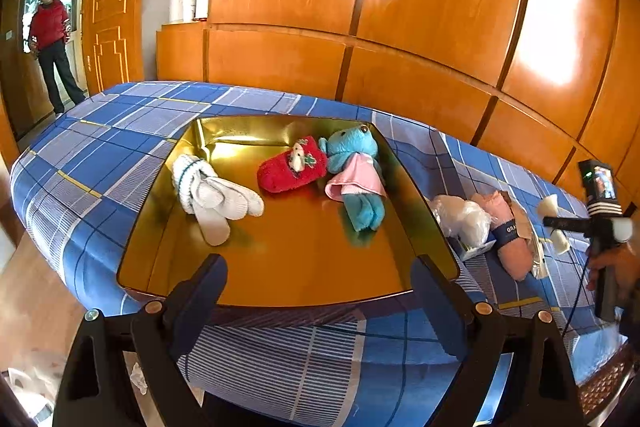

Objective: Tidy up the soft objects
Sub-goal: 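Lift the beige mesh cloth toward the gold tray with the right tool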

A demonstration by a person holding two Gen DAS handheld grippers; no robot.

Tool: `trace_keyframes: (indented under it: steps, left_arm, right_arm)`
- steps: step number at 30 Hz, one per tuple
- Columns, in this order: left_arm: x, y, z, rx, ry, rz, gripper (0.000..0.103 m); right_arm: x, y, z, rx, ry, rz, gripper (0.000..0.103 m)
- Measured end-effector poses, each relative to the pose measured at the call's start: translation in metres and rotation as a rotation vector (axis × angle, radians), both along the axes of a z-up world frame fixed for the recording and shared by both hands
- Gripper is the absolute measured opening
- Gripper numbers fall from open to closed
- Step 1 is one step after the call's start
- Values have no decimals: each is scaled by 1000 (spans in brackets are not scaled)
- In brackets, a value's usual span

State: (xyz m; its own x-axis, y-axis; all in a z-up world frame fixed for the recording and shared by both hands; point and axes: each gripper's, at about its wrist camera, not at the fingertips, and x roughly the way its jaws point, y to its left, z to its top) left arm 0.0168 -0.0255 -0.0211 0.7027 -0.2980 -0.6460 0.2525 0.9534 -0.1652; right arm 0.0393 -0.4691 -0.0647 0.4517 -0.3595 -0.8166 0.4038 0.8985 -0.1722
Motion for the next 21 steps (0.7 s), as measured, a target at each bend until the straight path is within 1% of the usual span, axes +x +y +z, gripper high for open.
trace_keyframes:
  steps: [3, 6, 12, 17, 21]
  left_arm:
    - [1, 2, 0, 1, 4, 9, 93]
    - [2, 2, 0, 9, 7, 11, 93]
    - [3, 2, -2, 33, 14, 22, 93]
    - [3, 1, -3, 45, 17, 26, 93]
    - [4, 5, -2, 59, 12, 38, 93]
  right_arm:
    - [-1, 8, 18, 17, -46, 32, 24]
    - [0, 21, 28, 21, -76, 73, 24]
    - [7, 54, 39, 45, -113, 169, 23]
    - [12, 72, 35, 73, -111, 214, 23]
    - [9, 96, 45, 118, -167, 274, 23]
